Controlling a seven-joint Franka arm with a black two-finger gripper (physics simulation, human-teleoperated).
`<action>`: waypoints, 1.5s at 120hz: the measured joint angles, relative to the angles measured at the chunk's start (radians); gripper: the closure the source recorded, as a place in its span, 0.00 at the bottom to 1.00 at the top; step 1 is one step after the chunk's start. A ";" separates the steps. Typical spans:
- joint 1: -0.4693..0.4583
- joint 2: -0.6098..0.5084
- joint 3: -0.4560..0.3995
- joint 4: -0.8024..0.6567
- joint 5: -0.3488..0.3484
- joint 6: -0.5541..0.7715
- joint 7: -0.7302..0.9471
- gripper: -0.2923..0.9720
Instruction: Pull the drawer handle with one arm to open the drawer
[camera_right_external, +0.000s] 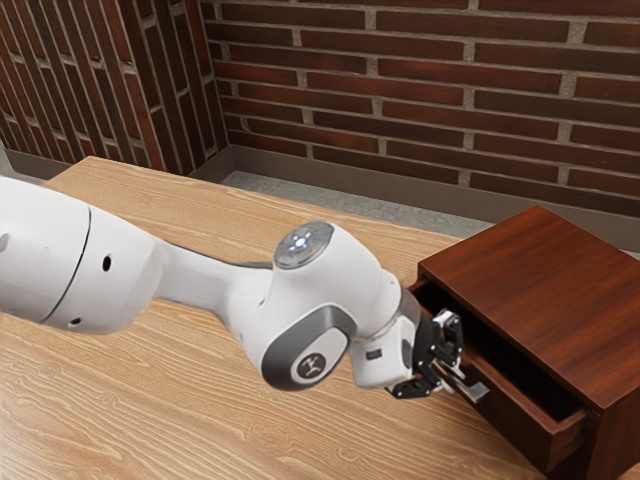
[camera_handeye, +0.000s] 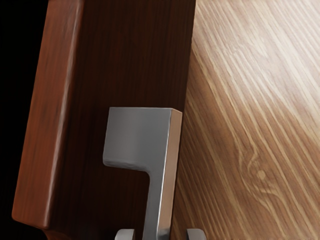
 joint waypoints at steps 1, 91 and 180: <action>0.000 -0.001 0.000 -0.001 0.000 0.000 0.000 0.74; -0.009 -0.099 0.000 -0.124 0.000 0.002 -0.007 0.76; -0.016 -0.142 0.004 -0.182 0.003 0.014 -0.015 0.78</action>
